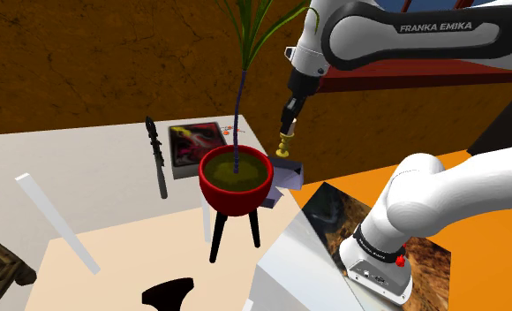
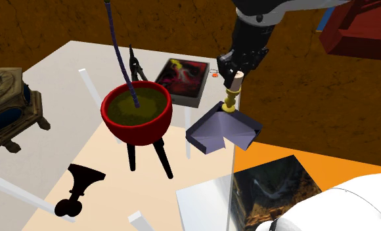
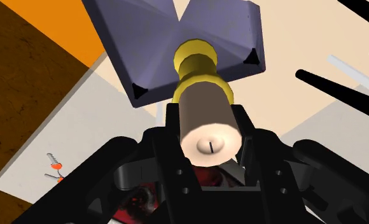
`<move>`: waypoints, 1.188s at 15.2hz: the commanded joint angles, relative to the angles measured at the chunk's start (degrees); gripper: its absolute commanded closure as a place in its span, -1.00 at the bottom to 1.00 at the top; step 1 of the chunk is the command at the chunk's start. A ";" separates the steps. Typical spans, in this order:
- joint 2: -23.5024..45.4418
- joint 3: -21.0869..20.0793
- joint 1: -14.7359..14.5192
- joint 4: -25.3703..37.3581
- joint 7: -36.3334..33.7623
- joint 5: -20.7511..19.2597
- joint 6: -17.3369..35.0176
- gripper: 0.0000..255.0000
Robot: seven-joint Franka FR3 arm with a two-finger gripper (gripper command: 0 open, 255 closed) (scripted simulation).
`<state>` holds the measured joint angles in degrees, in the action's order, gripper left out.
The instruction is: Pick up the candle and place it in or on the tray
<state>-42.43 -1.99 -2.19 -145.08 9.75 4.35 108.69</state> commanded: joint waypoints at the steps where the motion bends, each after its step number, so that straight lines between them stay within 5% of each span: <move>1: 0.32 0.30 0.16 -1.24 0.49 -0.17 1.54 1.00; 18: 3.45 -0.03 -0.10 -12.55 1.22 0.52 15.98 1.00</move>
<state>-39.21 -1.94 -2.23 -156.94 10.99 4.78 123.70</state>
